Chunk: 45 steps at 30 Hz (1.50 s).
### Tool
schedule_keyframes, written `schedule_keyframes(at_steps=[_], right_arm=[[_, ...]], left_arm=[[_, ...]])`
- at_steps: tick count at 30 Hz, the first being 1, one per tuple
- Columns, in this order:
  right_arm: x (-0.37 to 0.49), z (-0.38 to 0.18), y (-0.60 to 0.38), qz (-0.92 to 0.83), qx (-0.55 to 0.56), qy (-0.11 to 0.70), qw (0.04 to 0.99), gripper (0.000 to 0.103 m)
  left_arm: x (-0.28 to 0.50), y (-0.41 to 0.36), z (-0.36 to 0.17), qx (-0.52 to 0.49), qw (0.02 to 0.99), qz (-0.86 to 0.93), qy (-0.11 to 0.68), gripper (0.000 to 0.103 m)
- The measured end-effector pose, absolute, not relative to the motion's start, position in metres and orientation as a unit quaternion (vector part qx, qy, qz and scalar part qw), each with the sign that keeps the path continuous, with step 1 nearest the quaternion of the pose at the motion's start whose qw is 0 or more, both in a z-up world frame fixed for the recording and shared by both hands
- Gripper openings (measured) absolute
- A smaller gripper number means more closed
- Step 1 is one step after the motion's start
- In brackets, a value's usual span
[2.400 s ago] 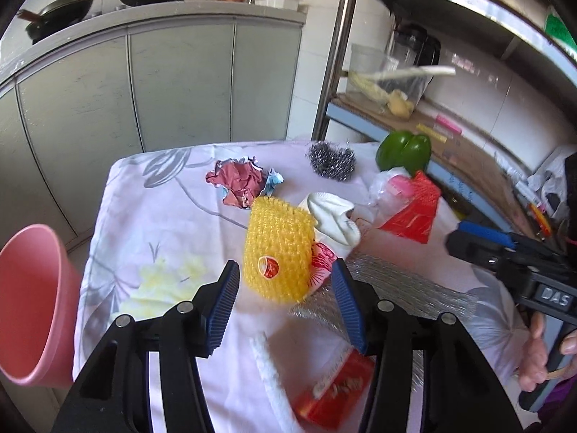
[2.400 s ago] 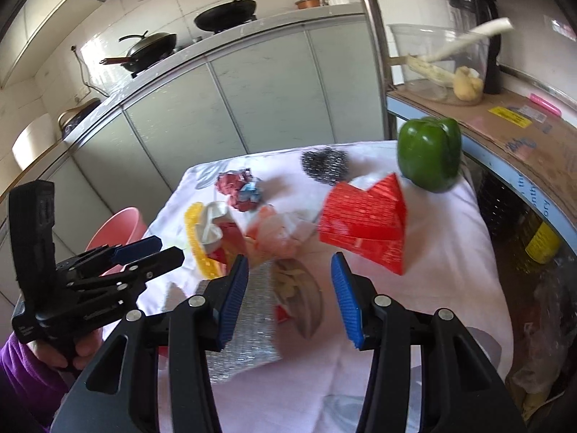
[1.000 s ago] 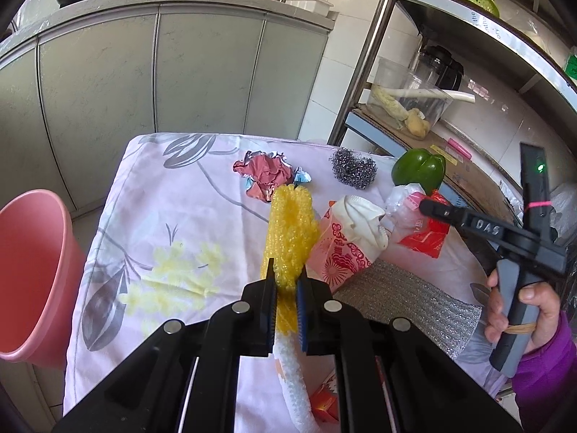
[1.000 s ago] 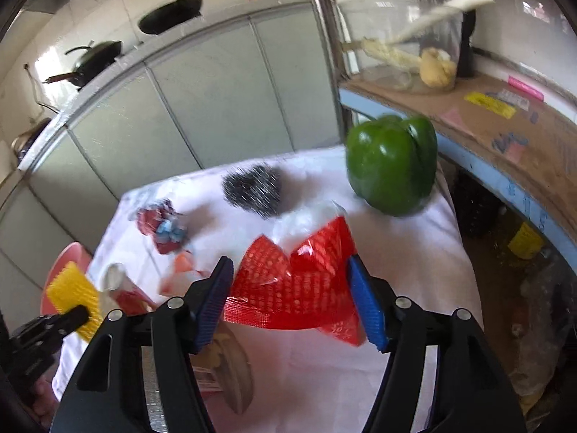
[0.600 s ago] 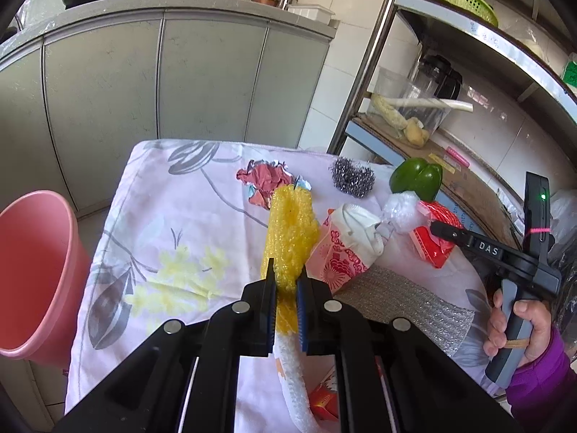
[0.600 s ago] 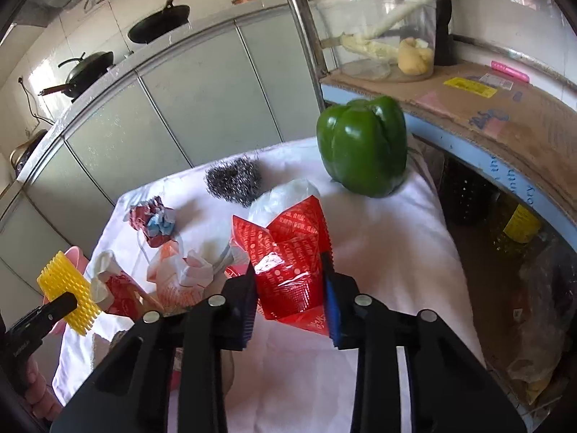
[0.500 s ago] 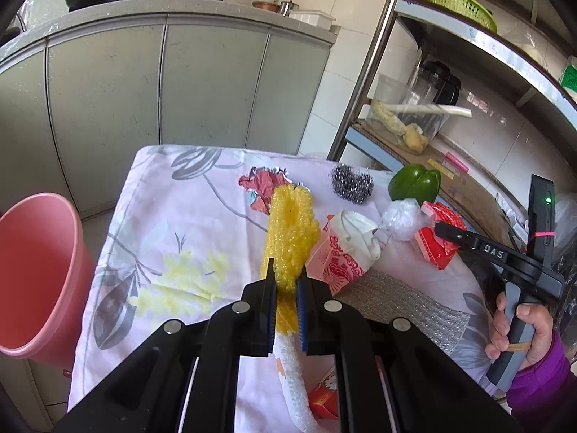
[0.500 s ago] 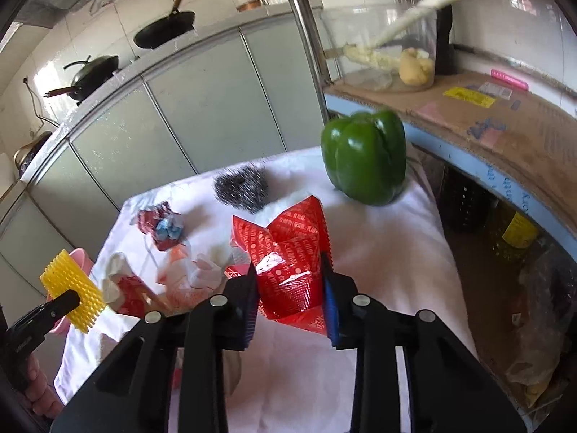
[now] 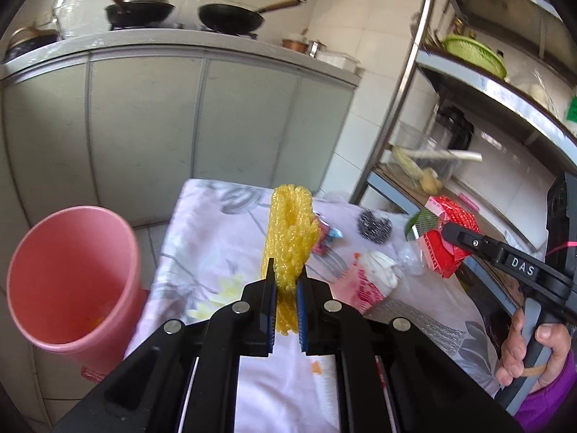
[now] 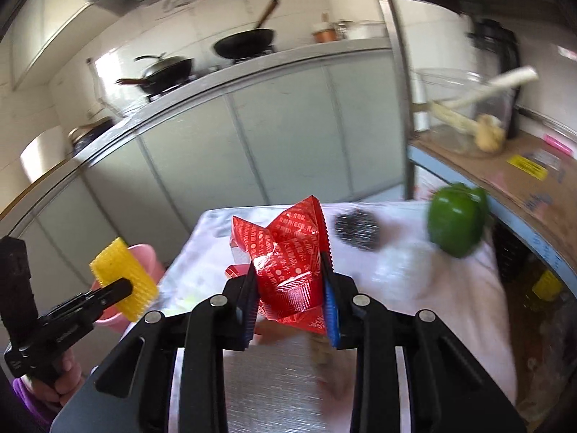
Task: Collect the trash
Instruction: 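Carry the foam net and red snack bag over the pink bucket, then open both tools to drop the foam net and snack bag into the bucket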
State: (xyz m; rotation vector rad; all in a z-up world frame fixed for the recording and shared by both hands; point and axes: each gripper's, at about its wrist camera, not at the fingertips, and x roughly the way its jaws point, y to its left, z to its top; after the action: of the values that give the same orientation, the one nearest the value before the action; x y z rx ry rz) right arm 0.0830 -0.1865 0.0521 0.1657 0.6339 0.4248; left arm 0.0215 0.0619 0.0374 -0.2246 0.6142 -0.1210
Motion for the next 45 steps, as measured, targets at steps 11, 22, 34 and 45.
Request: schedule_keyframes(at_steps=[11,22,34,45], right_arm=[[0.087,0.056,-0.066,0.319,0.044,0.326,0.889,0.031],[0.089,0.039,0.051,0.391,-0.015,0.349,0.852,0.031],[0.097,0.001,0.127,0.418,-0.061,0.399,0.814,0.031],[0.106,-0.012,0.139,0.421,-0.064,0.404,0.809,0.055]], left_arm=[[-0.003,0.14,0.045,-0.138,0.951,0.04,0.274,0.008],[-0.02,0.217,0.024,-0.164,0.938,0.127,0.278,0.008],[-0.012,0.255,-0.02,-0.188,0.914,0.171,0.318,0.009],[-0.003,0.259,-0.038,-0.19,0.903,0.189,0.337,0.029]])
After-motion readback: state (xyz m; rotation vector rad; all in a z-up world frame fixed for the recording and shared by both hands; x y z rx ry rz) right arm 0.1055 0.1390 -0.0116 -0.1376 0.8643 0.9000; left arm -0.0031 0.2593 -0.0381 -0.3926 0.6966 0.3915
